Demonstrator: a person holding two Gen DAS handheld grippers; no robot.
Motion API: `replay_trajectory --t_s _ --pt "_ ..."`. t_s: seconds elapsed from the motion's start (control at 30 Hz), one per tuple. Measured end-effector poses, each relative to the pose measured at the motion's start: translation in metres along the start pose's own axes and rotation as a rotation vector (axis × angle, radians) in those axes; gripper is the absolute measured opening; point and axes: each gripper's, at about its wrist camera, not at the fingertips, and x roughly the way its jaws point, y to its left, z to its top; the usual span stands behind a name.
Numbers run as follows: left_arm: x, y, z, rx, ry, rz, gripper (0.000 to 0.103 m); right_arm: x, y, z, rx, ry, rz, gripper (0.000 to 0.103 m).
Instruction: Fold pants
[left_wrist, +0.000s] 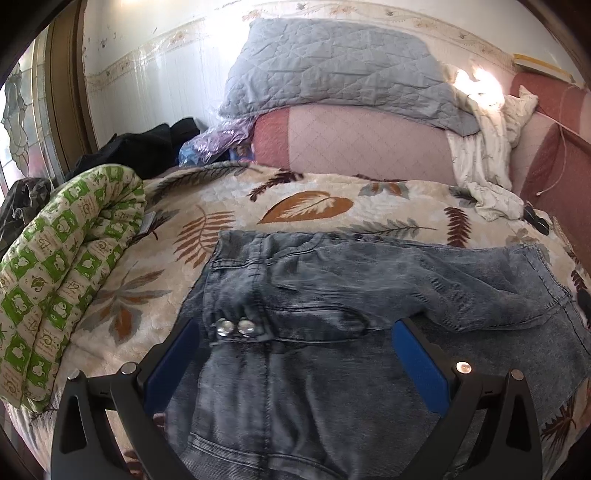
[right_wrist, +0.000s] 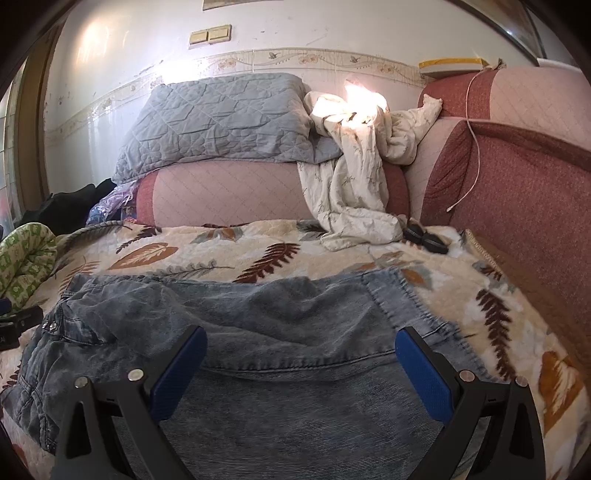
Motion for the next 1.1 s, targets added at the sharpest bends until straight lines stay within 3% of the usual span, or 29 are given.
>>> replay_trajectory --t_s 0.2,0.33,0.43,0.6,0.7,1.0,1.1 --pt "0.024 0.045 0.029 -0.079 0.066 0.02 0.103 0.01 -0.056 0.032 0.052 0.002 -0.04 0.103" --pt "0.051 0.064 0.055 -0.042 0.102 0.078 0.103 0.053 -0.096 0.063 0.063 0.086 -0.015 0.103" --pt "0.072 0.069 0.069 0.005 0.141 0.096 0.103 0.099 -0.113 0.082 0.03 0.198 0.001 0.103" --pt "0.122 0.08 0.087 -0.015 0.281 -0.021 0.103 0.172 -0.135 0.092 0.112 0.336 0.025 0.103" --pt "0.145 0.083 0.094 -0.022 0.333 -0.032 0.103 0.213 -0.143 0.083 0.182 0.422 0.049 0.102" --pt "0.186 0.09 0.109 -0.085 0.42 -0.107 0.101 0.261 -0.146 0.062 0.187 0.53 0.033 0.082" --pt "0.196 0.091 0.11 -0.138 0.453 -0.156 0.088 0.273 -0.145 0.055 0.181 0.574 0.037 0.071"
